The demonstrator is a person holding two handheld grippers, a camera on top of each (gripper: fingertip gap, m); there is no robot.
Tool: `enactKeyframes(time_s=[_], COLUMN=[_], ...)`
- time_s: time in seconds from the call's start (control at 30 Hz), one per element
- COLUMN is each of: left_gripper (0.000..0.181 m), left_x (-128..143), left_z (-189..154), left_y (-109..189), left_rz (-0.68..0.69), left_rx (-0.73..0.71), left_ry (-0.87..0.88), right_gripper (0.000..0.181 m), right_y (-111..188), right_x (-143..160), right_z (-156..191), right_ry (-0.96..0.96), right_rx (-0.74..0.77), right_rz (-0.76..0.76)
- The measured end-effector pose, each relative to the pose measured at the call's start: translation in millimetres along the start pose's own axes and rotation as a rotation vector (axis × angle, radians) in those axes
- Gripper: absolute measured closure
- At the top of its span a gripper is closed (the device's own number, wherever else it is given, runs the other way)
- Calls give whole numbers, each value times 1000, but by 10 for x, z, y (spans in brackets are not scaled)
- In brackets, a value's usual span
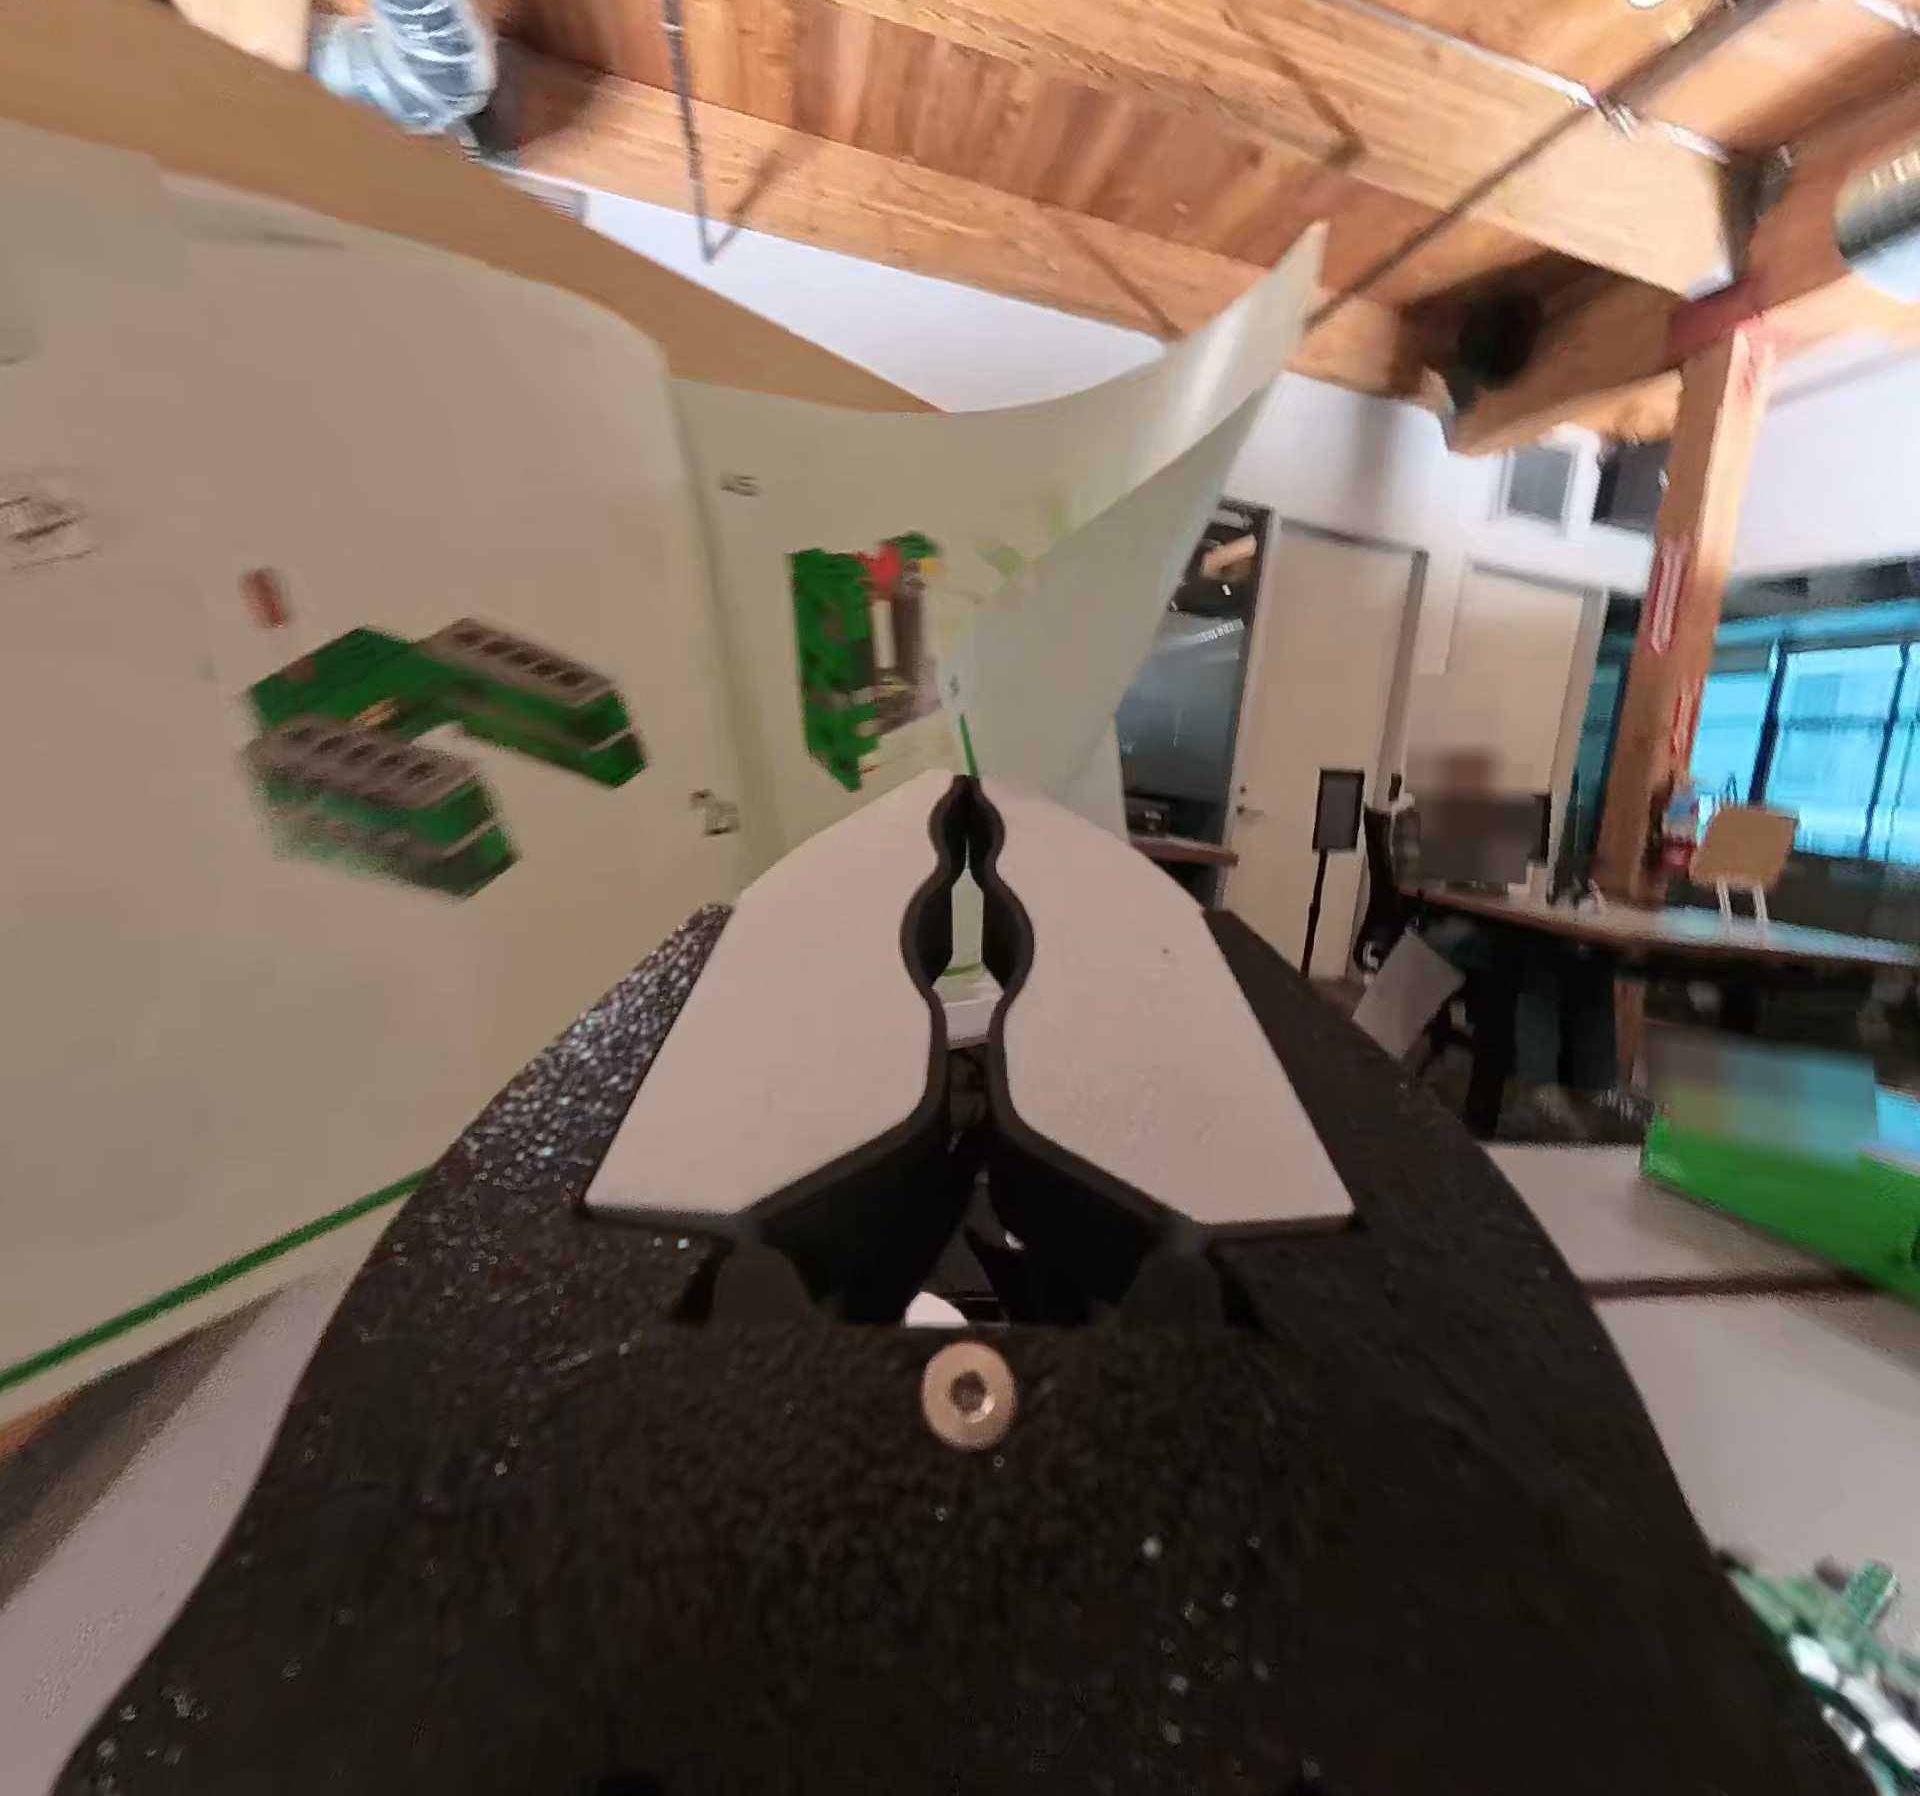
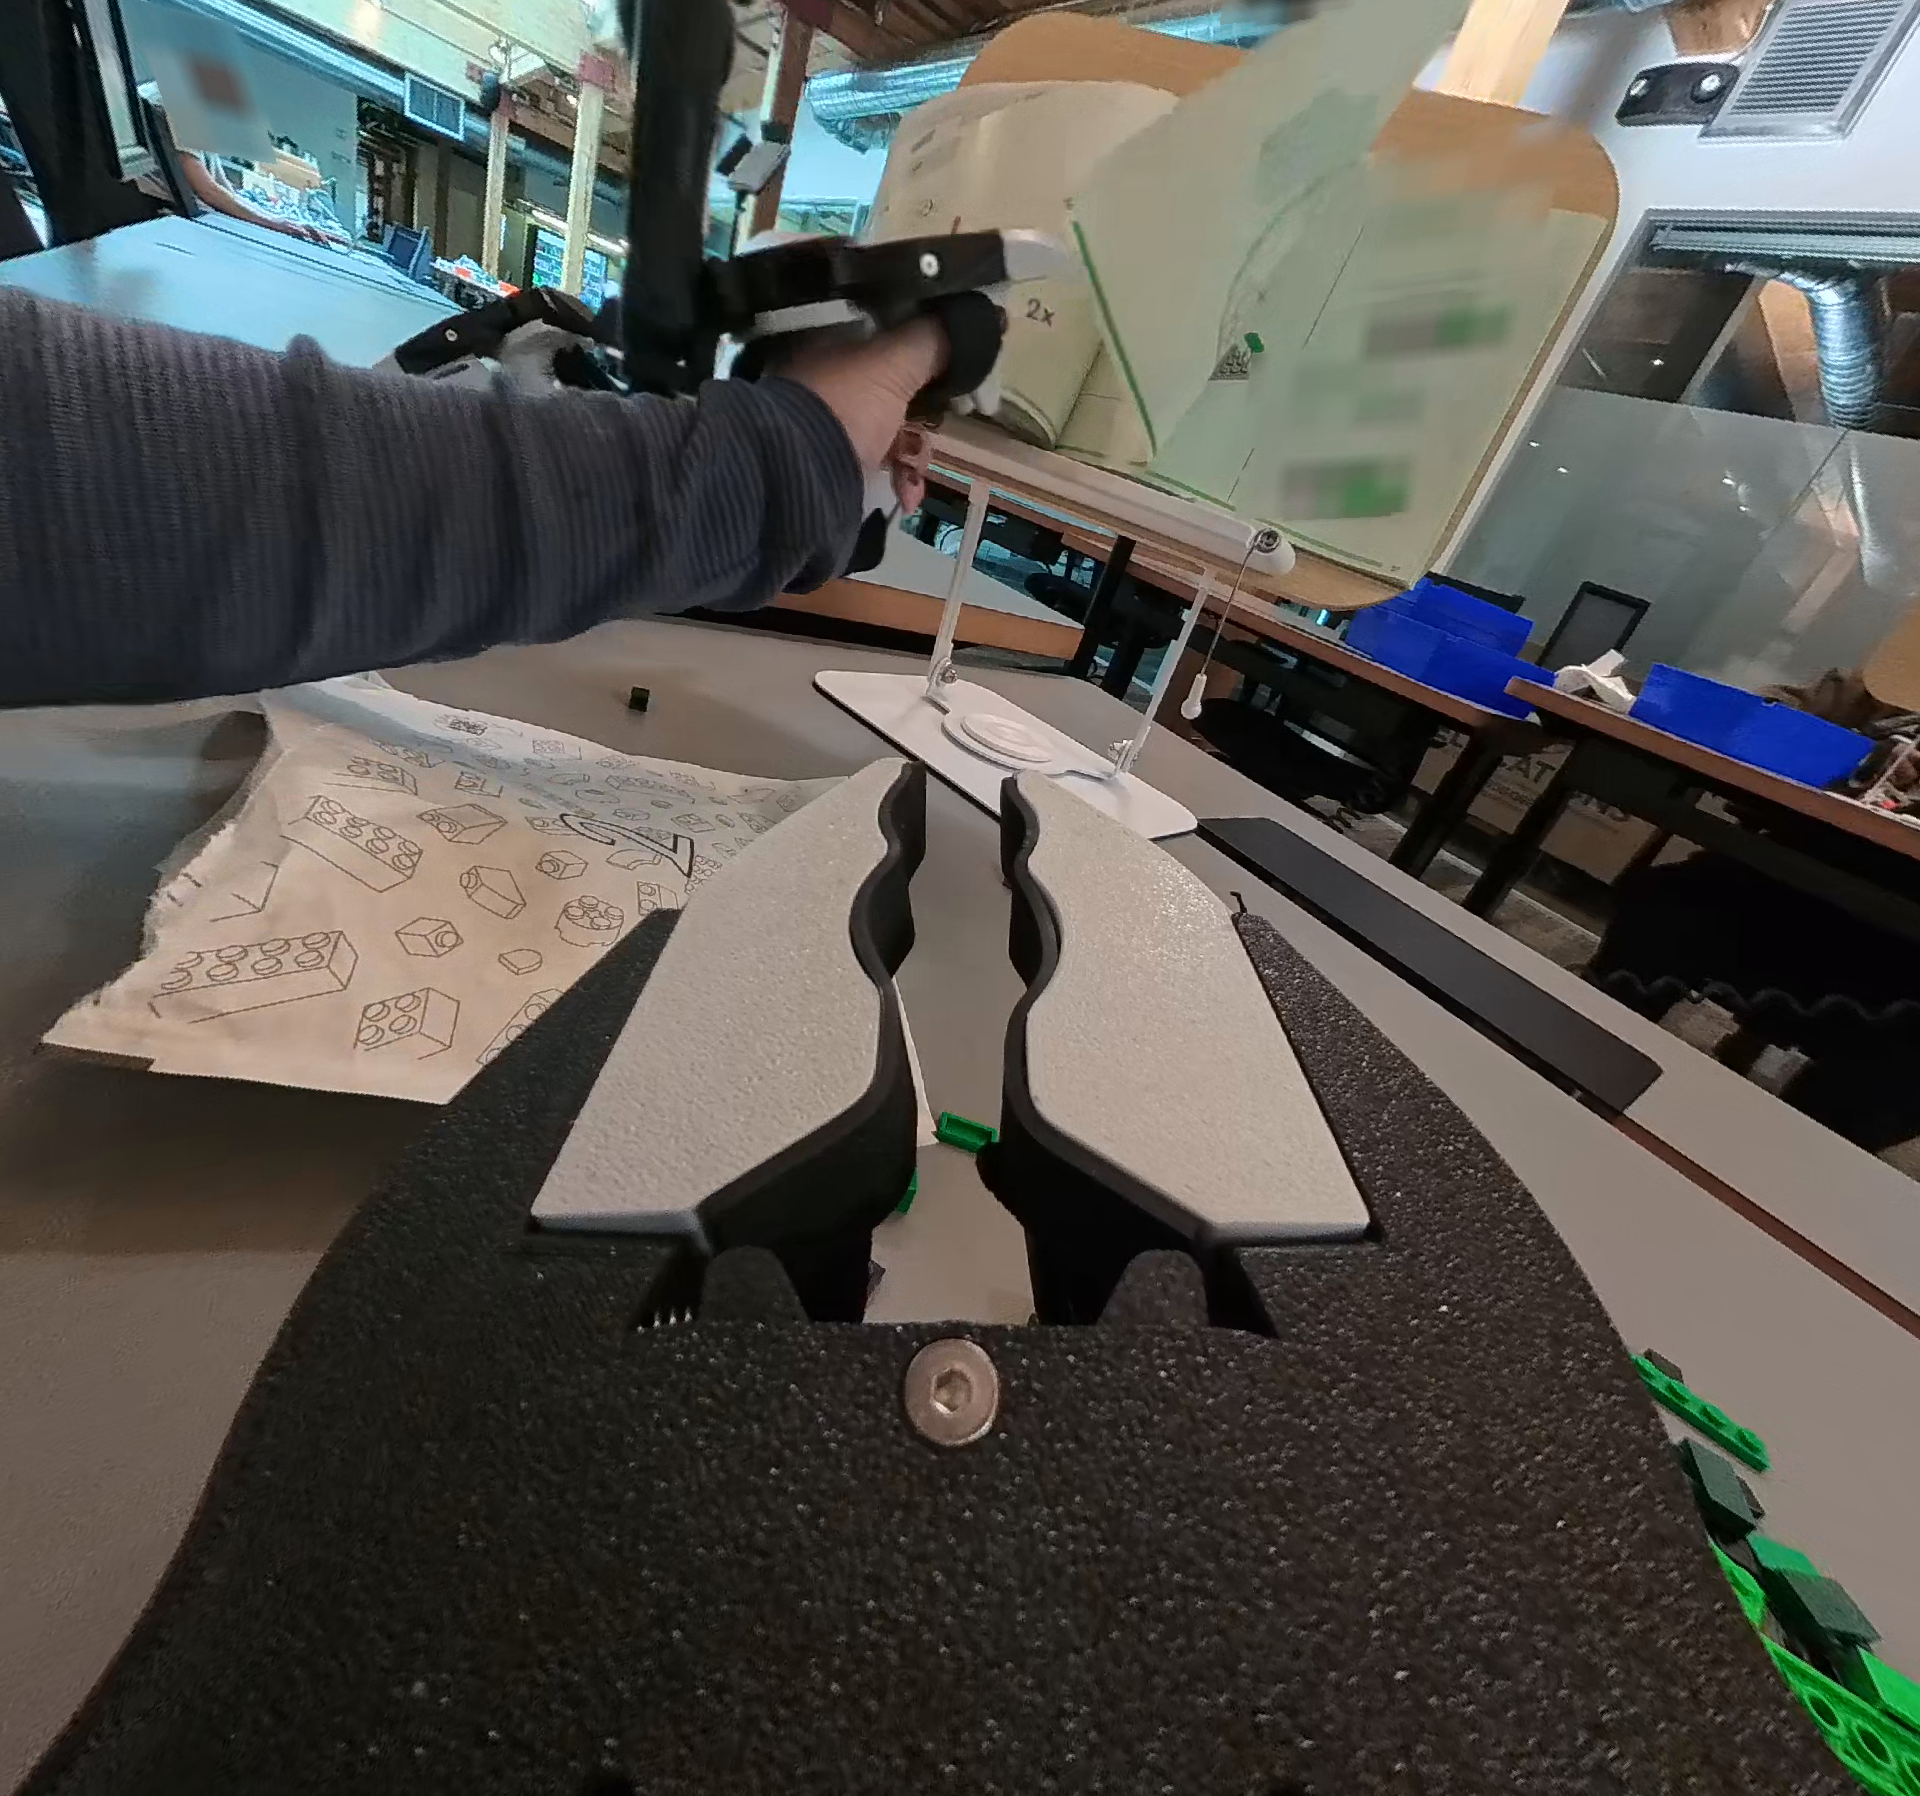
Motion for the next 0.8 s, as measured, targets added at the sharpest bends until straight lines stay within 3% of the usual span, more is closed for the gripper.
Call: enactKeyframes(time_s=[0.2,0.43,0.8], left_gripper=[181,181,181], left_x=[27,103,231], left_z=[440,801,1199], left_y=[283,443,517], left_rz=[-56,-92,-97], left_rx=[-222,-364,-384], left_ry=[193,376,689], right_gripper=[169,169,169], right_y=[-1,-2,-3], right_x=[1,1,7], right_z=[2,4,6], right_ry=[2,7,12], right_rx=[-1,0,0], right_rz=[1,2,5])
Point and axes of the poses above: each gripper's, where its closed fingertips meet, y back along the fingers, x out of its underside, z = x × y across the jaws, the point moved 8 cm from there along y, back along the fingers, and after that the axes turned 3 degrees about -x, right-handed, at the moved point
